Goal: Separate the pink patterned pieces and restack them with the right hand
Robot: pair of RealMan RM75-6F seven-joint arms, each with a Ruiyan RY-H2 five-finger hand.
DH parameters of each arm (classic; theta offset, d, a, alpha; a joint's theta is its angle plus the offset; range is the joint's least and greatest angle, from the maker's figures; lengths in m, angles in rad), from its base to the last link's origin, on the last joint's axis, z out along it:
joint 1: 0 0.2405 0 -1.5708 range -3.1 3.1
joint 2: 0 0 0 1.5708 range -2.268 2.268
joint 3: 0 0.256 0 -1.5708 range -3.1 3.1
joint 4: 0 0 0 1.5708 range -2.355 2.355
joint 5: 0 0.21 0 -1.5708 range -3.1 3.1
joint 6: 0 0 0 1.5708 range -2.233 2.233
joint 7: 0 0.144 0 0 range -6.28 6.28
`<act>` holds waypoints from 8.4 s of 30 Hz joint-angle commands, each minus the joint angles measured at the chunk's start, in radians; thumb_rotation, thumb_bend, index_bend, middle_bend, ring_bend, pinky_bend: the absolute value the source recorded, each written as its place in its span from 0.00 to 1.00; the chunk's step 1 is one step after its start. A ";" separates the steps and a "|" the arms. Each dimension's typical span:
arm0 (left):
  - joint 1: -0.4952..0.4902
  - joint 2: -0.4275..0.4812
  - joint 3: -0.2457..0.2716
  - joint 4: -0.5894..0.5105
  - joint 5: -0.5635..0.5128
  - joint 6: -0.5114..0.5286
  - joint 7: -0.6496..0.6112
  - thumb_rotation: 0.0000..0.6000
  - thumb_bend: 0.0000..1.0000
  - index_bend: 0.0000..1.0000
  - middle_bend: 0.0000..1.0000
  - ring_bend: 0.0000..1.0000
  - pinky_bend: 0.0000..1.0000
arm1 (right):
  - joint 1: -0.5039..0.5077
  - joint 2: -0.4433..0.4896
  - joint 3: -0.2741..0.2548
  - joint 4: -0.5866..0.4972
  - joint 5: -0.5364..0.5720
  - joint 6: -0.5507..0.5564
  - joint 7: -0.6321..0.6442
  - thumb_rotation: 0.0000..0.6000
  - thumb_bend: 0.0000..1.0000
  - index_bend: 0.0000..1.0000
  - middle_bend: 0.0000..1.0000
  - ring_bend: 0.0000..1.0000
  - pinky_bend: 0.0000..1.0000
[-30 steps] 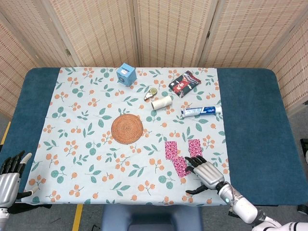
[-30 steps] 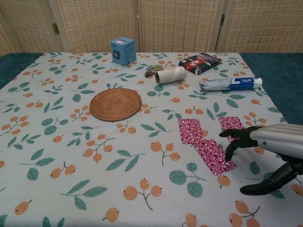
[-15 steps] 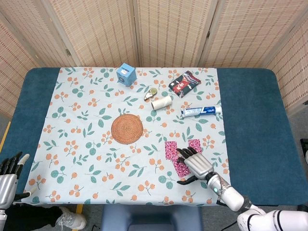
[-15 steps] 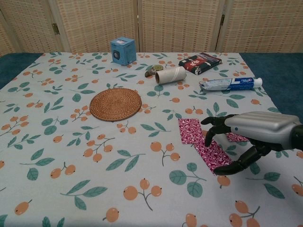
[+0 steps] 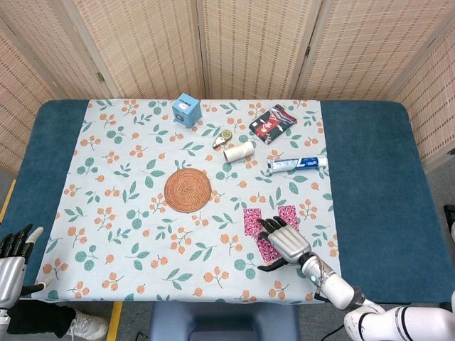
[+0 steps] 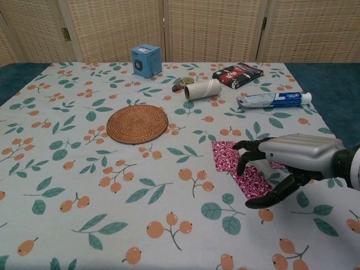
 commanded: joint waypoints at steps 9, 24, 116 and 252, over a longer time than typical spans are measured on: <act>0.003 -0.002 0.002 0.006 -0.003 -0.004 -0.005 1.00 0.17 0.11 0.00 0.08 0.00 | -0.010 0.018 -0.030 -0.009 0.006 0.016 -0.016 0.39 0.21 0.26 0.03 0.00 0.00; -0.003 -0.005 -0.001 0.000 0.008 -0.002 -0.004 1.00 0.17 0.11 0.00 0.08 0.00 | -0.072 0.110 -0.040 -0.092 -0.062 0.122 0.031 0.40 0.21 0.26 0.03 0.00 0.00; 0.004 -0.030 0.015 0.086 0.034 -0.002 -0.090 1.00 0.17 0.11 0.00 0.08 0.00 | 0.247 -0.261 0.163 0.134 0.666 0.195 -0.241 0.91 0.21 0.19 0.02 0.00 0.00; 0.043 0.005 0.030 0.004 0.041 0.035 -0.040 1.00 0.17 0.11 0.00 0.09 0.00 | -0.019 0.069 -0.049 0.027 -0.079 0.009 0.016 0.91 0.21 0.17 0.06 0.00 0.00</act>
